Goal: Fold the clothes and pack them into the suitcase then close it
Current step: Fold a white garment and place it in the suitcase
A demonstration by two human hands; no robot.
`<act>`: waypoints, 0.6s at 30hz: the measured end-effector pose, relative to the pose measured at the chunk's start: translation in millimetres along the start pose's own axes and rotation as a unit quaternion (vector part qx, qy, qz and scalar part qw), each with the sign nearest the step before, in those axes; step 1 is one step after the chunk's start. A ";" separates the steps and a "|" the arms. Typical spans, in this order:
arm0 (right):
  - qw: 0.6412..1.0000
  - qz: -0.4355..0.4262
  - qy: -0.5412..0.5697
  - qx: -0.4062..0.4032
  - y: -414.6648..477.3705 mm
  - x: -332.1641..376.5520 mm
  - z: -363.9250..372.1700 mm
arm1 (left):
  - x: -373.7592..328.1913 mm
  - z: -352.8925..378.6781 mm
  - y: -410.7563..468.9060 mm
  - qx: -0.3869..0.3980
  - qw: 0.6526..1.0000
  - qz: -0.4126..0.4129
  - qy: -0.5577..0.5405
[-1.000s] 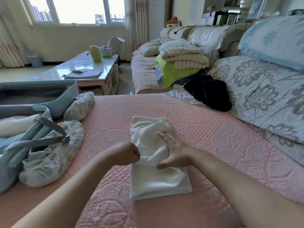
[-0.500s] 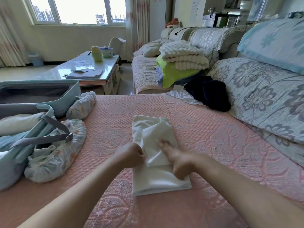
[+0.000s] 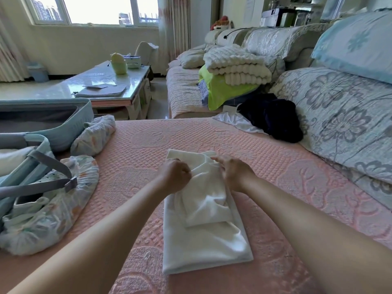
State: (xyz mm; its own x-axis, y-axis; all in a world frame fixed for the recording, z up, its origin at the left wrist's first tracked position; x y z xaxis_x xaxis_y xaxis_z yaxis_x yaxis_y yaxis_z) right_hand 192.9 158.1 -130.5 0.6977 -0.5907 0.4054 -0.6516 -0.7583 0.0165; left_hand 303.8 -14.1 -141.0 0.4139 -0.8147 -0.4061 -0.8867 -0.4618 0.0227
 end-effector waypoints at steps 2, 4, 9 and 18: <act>0.999 0.006 -0.030 0.019 13.5 -4.0 2.6 | 8.2 -3.2 4.1 -0.050 0.997 -0.025 -0.056; 0.999 0.010 -0.048 -0.005 25.8 -4.2 3.7 | 14.6 -9.5 6.0 -0.099 0.988 -0.036 -0.110; 0.989 0.019 -0.146 -0.030 44.9 8.0 14.6 | 22.1 -6.5 11.4 -0.078 0.990 -0.026 0.113; 0.983 -0.105 -0.064 -0.135 13.2 37.2 14.4 | -9.1 2.6 -25.5 -0.069 0.959 0.232 0.147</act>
State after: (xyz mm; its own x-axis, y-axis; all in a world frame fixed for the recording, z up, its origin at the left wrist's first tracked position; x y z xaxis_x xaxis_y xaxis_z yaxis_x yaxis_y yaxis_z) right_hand 214.5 122.2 -128.4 0.8462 -0.4712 0.2487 -0.5317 -0.7771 0.3367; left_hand 322.1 6.0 -140.3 0.0397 -0.9981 -0.0473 -0.9620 -0.0510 0.2683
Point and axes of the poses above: each hand's wrist, its own y-axis towards the middle knuckle, its own z-axis out of the palm, x = y × z, the point moved 2 cm from there along y, towards the middle knuckle, and after that the axes turned 5 degrees about x, right-handed, at the moved point
